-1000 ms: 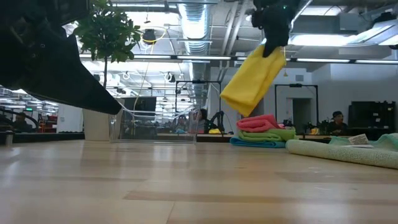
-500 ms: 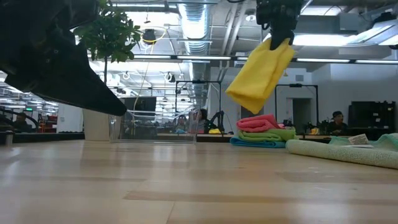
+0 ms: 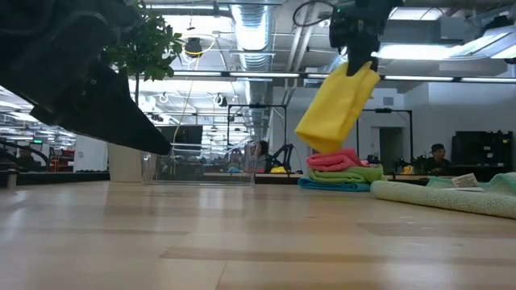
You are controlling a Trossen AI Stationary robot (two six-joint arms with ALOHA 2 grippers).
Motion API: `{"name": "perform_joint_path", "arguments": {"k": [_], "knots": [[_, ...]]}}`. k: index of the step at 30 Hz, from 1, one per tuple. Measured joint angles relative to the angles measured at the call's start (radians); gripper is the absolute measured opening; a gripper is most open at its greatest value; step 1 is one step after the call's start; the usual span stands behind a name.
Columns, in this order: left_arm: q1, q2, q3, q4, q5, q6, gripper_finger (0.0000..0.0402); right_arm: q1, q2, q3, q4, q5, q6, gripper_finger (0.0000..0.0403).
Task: Fold microfiber towels
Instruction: Stack the yellow microfiber cloth on the pink microfiber cloth
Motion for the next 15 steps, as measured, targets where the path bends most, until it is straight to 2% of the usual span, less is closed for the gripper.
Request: {"name": "perform_joint_path", "arguments": {"k": [6, 15], "knots": [[0.001, 0.0, 0.0, -0.007, 0.006, 0.0, 0.0, 0.042, 0.017, 0.0, -0.016, -0.012, 0.007, 0.0025], [0.0, 0.0, -0.001, 0.013, 0.013, 0.001, 0.0, 0.126, -0.039, 0.0, -0.038, -0.011, 0.034, 0.0026]]}}
